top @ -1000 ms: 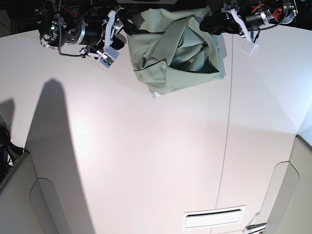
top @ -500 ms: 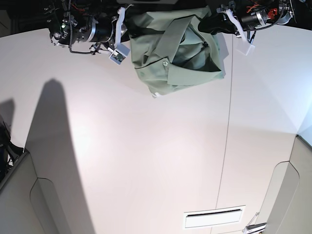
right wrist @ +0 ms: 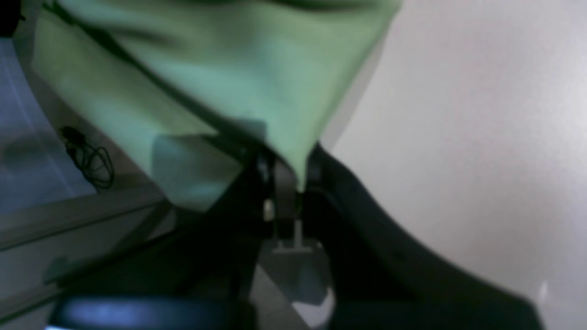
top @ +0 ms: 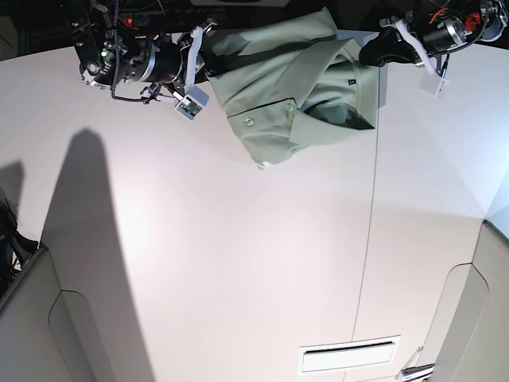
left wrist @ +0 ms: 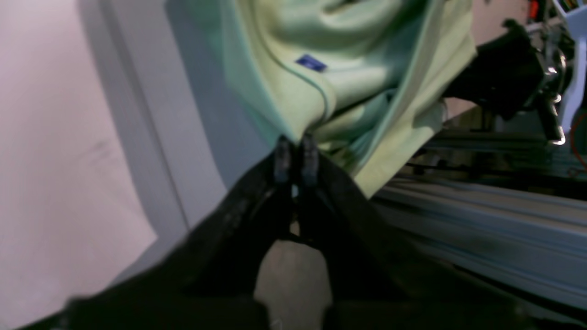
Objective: Fold the T-shirt properly
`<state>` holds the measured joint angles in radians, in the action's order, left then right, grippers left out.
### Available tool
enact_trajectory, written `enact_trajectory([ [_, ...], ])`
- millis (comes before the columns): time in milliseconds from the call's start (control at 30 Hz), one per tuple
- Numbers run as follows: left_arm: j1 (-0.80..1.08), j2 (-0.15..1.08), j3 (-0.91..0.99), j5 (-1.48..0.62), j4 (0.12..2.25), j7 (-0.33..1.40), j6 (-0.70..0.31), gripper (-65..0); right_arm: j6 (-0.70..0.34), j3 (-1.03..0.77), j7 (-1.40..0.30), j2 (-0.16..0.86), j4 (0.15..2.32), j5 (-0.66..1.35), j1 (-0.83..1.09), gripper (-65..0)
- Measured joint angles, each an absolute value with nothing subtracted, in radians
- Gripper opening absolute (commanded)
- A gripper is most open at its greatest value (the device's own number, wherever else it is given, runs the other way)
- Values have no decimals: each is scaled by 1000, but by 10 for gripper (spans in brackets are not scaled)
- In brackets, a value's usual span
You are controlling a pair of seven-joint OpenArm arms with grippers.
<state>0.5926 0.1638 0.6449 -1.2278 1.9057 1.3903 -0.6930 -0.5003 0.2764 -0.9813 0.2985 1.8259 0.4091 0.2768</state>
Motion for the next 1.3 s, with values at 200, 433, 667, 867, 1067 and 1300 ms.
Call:
enact_trajectory([
  [200,629,163,643,-1305,1907,1403,-693,-650,-500,276,-981,299,1826,409,277,-650],
  [433,657,163,643,-1454,1914,1403,-693,-650,-500,276,-981,299,1826,409,277,-650],
  [667,659,164,643,-1419,1914,1406,-693,-447,-500,276,-985,299,1826,406,277,-650],
  [867,659,170,643,-1404,1914,1407,-693,-422,-497,275,-1064,297,1862,408,274,-335],
  [1067,659,204,646,-1404,1914,1407,-693,-422,-490,270,-1134,302,2007,388,276,-336],
  [1300,656,227,770,-1408,1914,1407,-693,-422,-505,178,-1026,302,2192,387,265,-366],
])
